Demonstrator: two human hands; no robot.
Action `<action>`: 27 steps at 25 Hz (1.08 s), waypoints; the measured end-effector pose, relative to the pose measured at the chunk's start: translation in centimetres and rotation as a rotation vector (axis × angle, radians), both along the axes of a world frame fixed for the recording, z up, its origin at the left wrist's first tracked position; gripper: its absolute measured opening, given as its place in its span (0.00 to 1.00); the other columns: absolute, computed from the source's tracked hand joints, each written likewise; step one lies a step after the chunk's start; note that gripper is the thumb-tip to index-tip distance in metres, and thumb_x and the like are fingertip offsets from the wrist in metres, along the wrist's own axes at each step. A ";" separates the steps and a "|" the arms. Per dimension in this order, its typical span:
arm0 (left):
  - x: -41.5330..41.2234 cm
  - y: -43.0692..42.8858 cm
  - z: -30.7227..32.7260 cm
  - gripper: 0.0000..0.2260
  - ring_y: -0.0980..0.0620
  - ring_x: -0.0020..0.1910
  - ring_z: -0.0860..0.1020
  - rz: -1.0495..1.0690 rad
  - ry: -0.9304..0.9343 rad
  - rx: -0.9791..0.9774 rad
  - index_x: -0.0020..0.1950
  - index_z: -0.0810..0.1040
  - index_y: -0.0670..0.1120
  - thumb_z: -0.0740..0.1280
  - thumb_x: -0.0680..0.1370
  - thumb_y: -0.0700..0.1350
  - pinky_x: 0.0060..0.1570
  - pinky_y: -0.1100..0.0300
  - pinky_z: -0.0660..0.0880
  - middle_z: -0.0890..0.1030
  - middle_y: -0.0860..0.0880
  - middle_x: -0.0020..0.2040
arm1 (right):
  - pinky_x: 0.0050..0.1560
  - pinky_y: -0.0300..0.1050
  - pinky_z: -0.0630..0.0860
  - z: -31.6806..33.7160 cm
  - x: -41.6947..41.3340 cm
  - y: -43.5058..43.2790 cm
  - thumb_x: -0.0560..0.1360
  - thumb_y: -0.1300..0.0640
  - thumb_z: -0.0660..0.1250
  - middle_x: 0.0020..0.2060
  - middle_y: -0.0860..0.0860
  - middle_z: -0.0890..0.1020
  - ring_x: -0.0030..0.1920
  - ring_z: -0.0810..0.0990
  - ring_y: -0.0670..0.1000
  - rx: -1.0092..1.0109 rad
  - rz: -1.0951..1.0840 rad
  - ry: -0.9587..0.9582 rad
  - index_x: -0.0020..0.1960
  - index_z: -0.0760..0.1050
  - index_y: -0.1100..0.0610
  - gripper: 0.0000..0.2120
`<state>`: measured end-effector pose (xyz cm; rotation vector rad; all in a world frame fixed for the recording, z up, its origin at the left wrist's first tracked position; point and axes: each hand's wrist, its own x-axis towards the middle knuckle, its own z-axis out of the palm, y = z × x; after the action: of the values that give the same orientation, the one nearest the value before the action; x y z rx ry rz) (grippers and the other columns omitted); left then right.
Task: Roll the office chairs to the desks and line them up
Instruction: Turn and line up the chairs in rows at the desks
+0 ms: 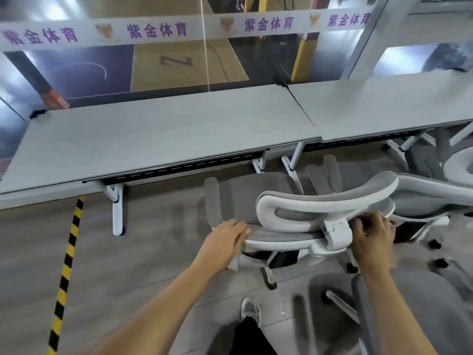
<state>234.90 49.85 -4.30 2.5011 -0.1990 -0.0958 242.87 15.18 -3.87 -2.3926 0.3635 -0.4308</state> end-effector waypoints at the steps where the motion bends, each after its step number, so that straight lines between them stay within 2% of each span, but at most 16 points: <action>1: -0.7 0.8 0.3 0.15 0.51 0.46 0.75 0.042 -0.021 -0.006 0.52 0.76 0.50 0.55 0.84 0.57 0.48 0.53 0.74 0.76 0.52 0.46 | 0.67 0.59 0.66 -0.4 -0.7 0.5 0.71 0.52 0.60 0.51 0.64 0.80 0.61 0.74 0.64 -0.006 0.010 -0.004 0.47 0.76 0.61 0.14; 3: -2.3 2.7 0.7 0.16 0.53 0.46 0.75 0.068 -0.029 0.032 0.53 0.75 0.52 0.56 0.82 0.61 0.46 0.54 0.75 0.75 0.54 0.46 | 0.67 0.59 0.66 -1.0 -2.4 1.8 0.72 0.50 0.60 0.52 0.62 0.80 0.62 0.73 0.63 -0.008 0.041 -0.014 0.47 0.76 0.58 0.13; 5: -4.6 4.9 0.8 0.23 0.54 0.49 0.73 0.063 0.008 0.087 0.57 0.75 0.55 0.56 0.77 0.71 0.48 0.57 0.75 0.74 0.55 0.49 | 0.66 0.57 0.66 -1.5 -4.8 4.2 0.72 0.49 0.61 0.54 0.60 0.79 0.61 0.72 0.63 0.021 0.069 -0.007 0.48 0.75 0.56 0.12; 7: -6.9 7.6 0.5 0.27 0.53 0.51 0.71 0.090 -0.003 0.134 0.61 0.75 0.57 0.55 0.74 0.75 0.51 0.57 0.74 0.71 0.55 0.50 | 0.65 0.57 0.66 -1.6 -7.3 7.3 0.72 0.47 0.61 0.53 0.57 0.79 0.60 0.72 0.62 0.028 0.125 -0.025 0.48 0.74 0.54 0.11; 12: -13.8 14.4 -0.5 0.26 0.52 0.55 0.71 0.211 -0.094 0.232 0.64 0.76 0.56 0.54 0.78 0.71 0.58 0.55 0.73 0.72 0.54 0.53 | 0.66 0.59 0.66 -1.9 -12.3 15.0 0.75 0.47 0.62 0.55 0.56 0.78 0.62 0.71 0.62 -0.065 0.268 -0.024 0.52 0.74 0.57 0.14; 14: -16.5 16.7 -0.7 0.27 0.50 0.62 0.70 0.277 -0.115 0.278 0.66 0.74 0.56 0.51 0.79 0.71 0.64 0.52 0.72 0.74 0.53 0.58 | 0.65 0.58 0.67 -2.0 -13.7 17.5 0.77 0.44 0.61 0.56 0.56 0.78 0.62 0.72 0.62 -0.110 0.344 -0.031 0.53 0.74 0.57 0.16; 16: -19.4 19.2 -0.8 0.27 0.46 0.72 0.65 0.360 -0.103 0.280 0.69 0.72 0.56 0.49 0.80 0.69 0.68 0.46 0.70 0.74 0.50 0.65 | 0.63 0.55 0.67 -2.0 -14.9 20.3 0.78 0.44 0.61 0.53 0.54 0.80 0.59 0.73 0.59 -0.158 0.446 -0.075 0.52 0.75 0.56 0.16; 18: -21.9 20.9 -1.3 0.24 0.44 0.80 0.53 0.448 -0.045 0.223 0.74 0.66 0.60 0.50 0.82 0.66 0.74 0.42 0.64 0.66 0.46 0.75 | 0.61 0.52 0.67 -1.9 -16.0 22.7 0.78 0.43 0.61 0.51 0.51 0.80 0.57 0.73 0.56 -0.190 0.532 -0.097 0.51 0.76 0.54 0.15; 21: -25.0 22.6 -1.5 0.24 0.43 0.80 0.37 0.567 -0.010 0.138 0.76 0.58 0.64 0.51 0.81 0.67 0.77 0.41 0.53 0.54 0.40 0.80 | 0.63 0.51 0.68 -2.1 -17.0 25.9 0.77 0.38 0.61 0.53 0.47 0.80 0.59 0.73 0.54 -0.224 0.668 -0.088 0.54 0.78 0.50 0.17; 24: -26.2 24.3 -1.2 0.31 0.38 0.78 0.33 0.672 0.077 0.170 0.76 0.59 0.60 0.50 0.77 0.72 0.77 0.38 0.48 0.44 0.38 0.81 | 0.64 0.52 0.69 -2.3 -17.4 28.2 0.75 0.35 0.65 0.56 0.44 0.79 0.61 0.73 0.52 -0.233 0.821 -0.100 0.59 0.77 0.48 0.20; 27: -27.0 25.7 -0.6 0.33 0.37 0.77 0.31 0.707 0.108 0.163 0.75 0.59 0.59 0.47 0.75 0.74 0.77 0.38 0.45 0.42 0.37 0.81 | 0.63 0.52 0.71 -1.7 -17.5 30.3 0.74 0.36 0.69 0.56 0.45 0.80 0.61 0.72 0.52 -0.200 0.839 -0.100 0.59 0.78 0.49 0.21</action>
<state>207.93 75.52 -4.93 2.5659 0.7596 0.0482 225.39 45.46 -5.57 -2.4371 -0.7436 -0.1906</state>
